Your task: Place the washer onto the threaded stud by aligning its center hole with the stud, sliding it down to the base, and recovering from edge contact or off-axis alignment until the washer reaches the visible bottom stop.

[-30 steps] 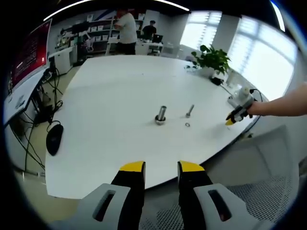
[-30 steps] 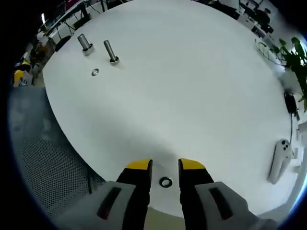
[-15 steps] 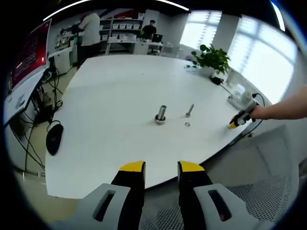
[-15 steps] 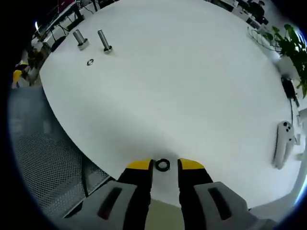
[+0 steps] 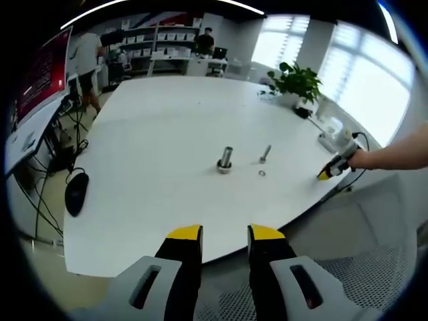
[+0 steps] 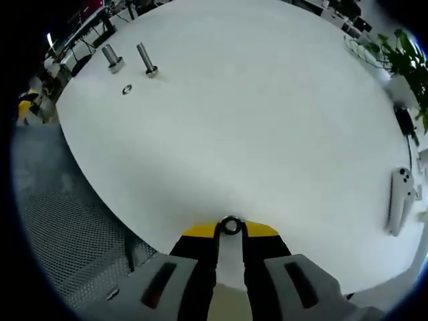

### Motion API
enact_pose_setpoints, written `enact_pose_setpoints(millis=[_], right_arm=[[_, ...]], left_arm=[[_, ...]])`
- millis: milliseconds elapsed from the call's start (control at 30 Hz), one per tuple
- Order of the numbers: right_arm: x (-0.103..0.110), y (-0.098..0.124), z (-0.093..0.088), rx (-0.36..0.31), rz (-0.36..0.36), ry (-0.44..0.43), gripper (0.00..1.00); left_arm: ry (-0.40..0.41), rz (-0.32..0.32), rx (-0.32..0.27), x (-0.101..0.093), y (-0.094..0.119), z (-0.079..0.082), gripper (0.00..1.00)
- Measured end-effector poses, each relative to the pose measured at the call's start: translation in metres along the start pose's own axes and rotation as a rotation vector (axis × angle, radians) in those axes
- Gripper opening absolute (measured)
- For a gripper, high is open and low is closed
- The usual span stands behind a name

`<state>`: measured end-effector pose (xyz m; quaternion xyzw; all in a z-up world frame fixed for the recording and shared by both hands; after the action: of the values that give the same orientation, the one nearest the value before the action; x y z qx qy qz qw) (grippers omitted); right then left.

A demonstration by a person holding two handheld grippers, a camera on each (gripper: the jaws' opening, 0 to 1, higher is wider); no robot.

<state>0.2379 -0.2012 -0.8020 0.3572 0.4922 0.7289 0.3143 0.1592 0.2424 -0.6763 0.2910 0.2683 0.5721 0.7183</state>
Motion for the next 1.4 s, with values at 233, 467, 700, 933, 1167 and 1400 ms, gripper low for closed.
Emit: enact_pose_setpoints(millis=[233,467,700,933,1167,1400], right_arm=[[0.037,-0.016,0.031,-0.02,0.076,0.213,0.16],[0.052,-0.023,0.045,0.017,0.108,0.317,0.18],[0.05,-0.023,0.044,0.099,0.12,0.418,0.17],[0.043,-0.021,0.041,0.091,0.122,0.387,0.17],[0.045,-0.023,0.042,0.136,0.116,0.419,0.15],[0.046,-0.023,0.043,0.143,0.115,0.391,0.14]], left_arm=[[-0.007,-0.001,0.005,-0.001,-0.001,-0.001,0.24],[-0.006,0.001,0.006,0.0,-0.001,-0.001,0.24],[-0.002,0.004,0.004,0.0,-0.001,-0.001,0.24],[-0.001,0.004,0.004,0.001,-0.001,0.0,0.24],[-0.005,0.003,0.007,0.0,-0.001,-0.001,0.24],[-0.002,0.005,0.005,0.001,-0.001,0.0,0.24]])
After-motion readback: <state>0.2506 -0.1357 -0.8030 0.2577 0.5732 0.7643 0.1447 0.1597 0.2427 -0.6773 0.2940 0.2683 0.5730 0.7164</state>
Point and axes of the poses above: the point that each gripper's makers call its tool centre point, and the gripper's own axes: y roughly backward along the fingers, x roughly to its left, z roughly out of its top, the point moved 4 cm from there along y, roughly backward along the fingers, and after that the axes turned 14 degrees about z, right-handed, at the moved point
